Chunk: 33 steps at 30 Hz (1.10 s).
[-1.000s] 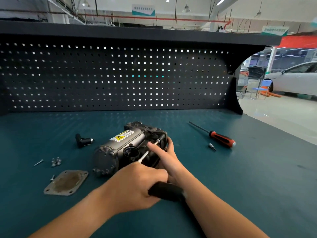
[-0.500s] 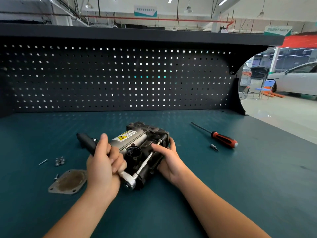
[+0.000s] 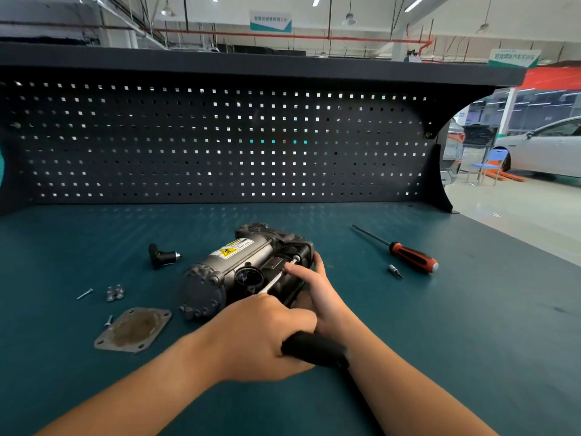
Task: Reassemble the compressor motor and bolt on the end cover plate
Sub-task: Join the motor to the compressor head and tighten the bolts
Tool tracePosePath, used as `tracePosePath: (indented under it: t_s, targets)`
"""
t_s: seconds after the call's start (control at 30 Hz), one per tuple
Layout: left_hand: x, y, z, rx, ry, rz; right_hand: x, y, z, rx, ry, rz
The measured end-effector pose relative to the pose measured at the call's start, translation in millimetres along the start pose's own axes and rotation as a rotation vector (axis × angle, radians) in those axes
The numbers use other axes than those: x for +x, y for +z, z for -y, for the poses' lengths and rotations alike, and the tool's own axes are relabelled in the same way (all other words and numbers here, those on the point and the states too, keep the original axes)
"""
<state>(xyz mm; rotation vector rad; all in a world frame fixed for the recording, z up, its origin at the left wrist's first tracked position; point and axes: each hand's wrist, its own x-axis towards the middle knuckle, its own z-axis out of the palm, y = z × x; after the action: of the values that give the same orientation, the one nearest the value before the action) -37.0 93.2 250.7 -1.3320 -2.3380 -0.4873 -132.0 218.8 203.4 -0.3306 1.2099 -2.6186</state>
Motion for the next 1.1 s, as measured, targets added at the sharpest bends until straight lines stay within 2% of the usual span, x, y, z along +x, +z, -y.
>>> tracePosePath:
  t_s: [0.2, 0.37, 0.43, 0.53, 0.67, 0.77, 0.83, 0.9, 1.0, 1.1]
  targets:
    - [-1, 1, 4, -0.197, -0.074, -0.189, 1, 4, 0, -0.048, -0.048, -0.037]
    - [-3, 8, 3, -0.078, -0.045, -0.167, 1, 3, -4, -0.121, -0.076, -0.057]
    - [-3, 9, 3, -0.139, -0.074, -0.195, 0, 4, -3, -0.119, -0.074, -0.057]
    - [-2, 8, 0, -0.330, -0.150, -0.331, 1, 3, -2, -0.105, -0.063, -0.043]
    - [-3, 6, 1, -0.821, -0.424, -0.618, 2, 2, -4, -0.043, -0.028, -0.011]
    - [-5, 1, 10, -1.036, -0.597, -0.904, 4, 0, -4, -0.018, -0.015, -0.009]
    - [-9, -4, 21, -1.254, -0.761, -1.122, 5, 0, -4, -0.004, -0.005, -0.009]
    - [-14, -7, 31, -1.499, -0.876, -1.270, 6, -1, -5, 0.002, -0.004, -0.005]
    - [-16, -9, 34, -1.657, -0.866, -1.331, 5, 0, -5, 0.001, -0.005, 0.005]
    - [-10, -12, 24, -1.432, -0.770, -1.236, 5, -2, -5, -0.010, -0.013, 0.009]
